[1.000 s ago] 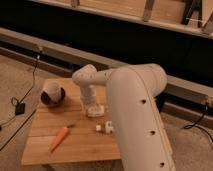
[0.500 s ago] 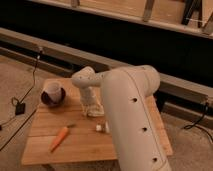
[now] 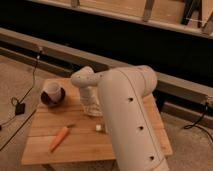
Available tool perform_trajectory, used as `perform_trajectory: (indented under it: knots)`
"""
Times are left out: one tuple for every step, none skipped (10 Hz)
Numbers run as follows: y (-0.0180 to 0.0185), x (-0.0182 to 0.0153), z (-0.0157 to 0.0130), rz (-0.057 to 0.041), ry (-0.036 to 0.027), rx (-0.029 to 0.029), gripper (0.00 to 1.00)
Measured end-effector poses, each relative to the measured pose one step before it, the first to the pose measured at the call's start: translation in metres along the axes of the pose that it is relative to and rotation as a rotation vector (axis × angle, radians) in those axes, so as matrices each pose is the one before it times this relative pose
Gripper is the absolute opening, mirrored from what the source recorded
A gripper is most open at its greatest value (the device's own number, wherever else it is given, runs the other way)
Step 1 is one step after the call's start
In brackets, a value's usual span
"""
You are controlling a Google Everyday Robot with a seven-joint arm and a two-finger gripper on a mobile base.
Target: Place the eraser in the ceramic cup
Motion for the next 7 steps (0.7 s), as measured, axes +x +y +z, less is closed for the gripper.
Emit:
perform_trajectory:
  knots:
    - [-0.00052, -0.00378, -0.00733, 0.01317, -0.01490, -0.01430, 0.00]
    - [0.00217, -0.00242, -0.00601, 0.00407, -0.01066, -0.00895, 0.00]
    - [0.00036, -0.00238, -0.00827, 0.00614, -0.01382, -0.01091, 0.00]
    - [0.00079, -0.00129, -0.00862, 0.00552, -0.01087, -0.01305, 0.00]
    - [0.00085, -0.00100, -0.00960, 0.00489, -0.01187, -0.01588, 0.00]
    - [0.00066, -0.00066, -0.00972, 0.00094, -0.01132, -0.01181, 0.00]
    - [0.00182, -0.00026, -0.00818, -0.00276, -0.00963, -0.00553, 0.00]
